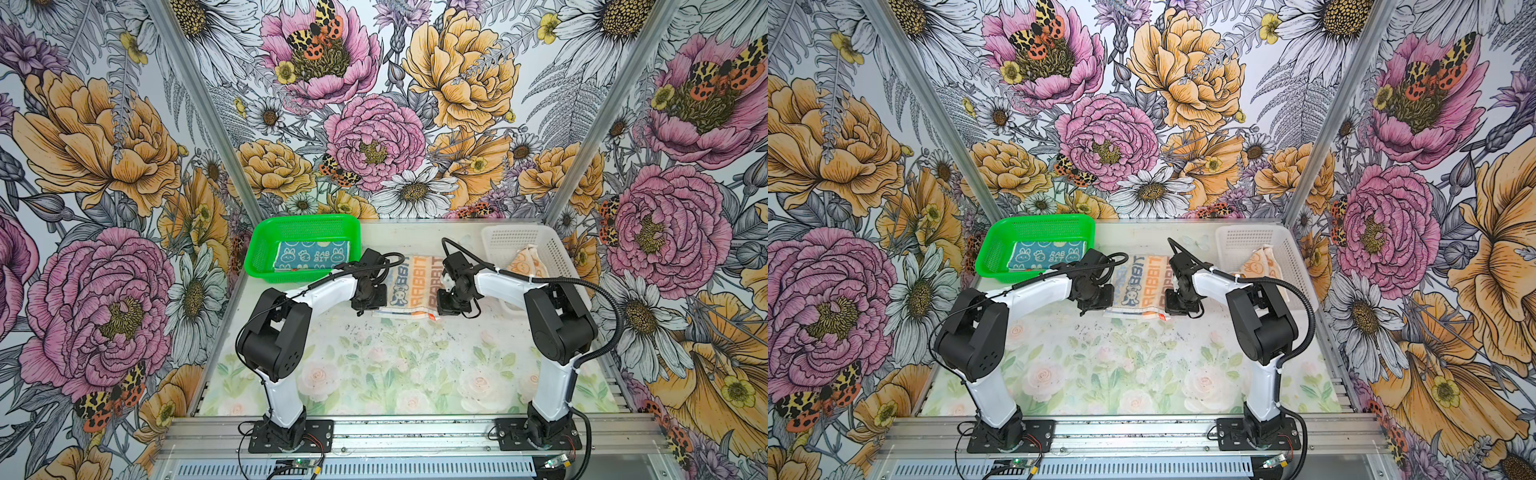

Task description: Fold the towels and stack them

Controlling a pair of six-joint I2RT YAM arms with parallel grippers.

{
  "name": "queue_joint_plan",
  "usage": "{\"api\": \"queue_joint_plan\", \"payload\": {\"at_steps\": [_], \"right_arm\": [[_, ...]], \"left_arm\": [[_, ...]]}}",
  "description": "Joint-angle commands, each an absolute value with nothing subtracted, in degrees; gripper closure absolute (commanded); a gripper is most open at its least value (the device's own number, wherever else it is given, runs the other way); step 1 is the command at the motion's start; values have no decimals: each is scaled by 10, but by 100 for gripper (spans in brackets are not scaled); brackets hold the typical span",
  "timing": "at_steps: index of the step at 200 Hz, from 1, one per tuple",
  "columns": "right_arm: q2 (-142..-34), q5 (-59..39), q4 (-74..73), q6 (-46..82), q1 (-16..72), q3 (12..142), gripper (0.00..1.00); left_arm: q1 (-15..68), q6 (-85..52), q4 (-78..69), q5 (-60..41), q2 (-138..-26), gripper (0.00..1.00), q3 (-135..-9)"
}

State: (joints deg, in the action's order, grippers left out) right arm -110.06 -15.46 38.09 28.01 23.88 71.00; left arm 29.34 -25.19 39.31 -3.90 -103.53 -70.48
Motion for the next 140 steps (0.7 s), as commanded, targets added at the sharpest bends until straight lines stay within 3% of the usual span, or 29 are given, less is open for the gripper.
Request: {"api": "queue_joint_plan", "payload": {"at_steps": [1,73,108,140], "right_arm": [[-1121,-139,359,281,232,694,100],[-1038,-129,377,267,194,643,100],[-1018,-133,425,254,189,728,100],[-1066,-140,464,241,170,850,100]], "left_arm": [[298,-257,374,-42,-1037,100,-716],[310,-261,373,-44,-1063,100,-729],[281,-261,370,-70,-1069,100,-780],[239,-259,372,-84,-1085,100,-857]]}}
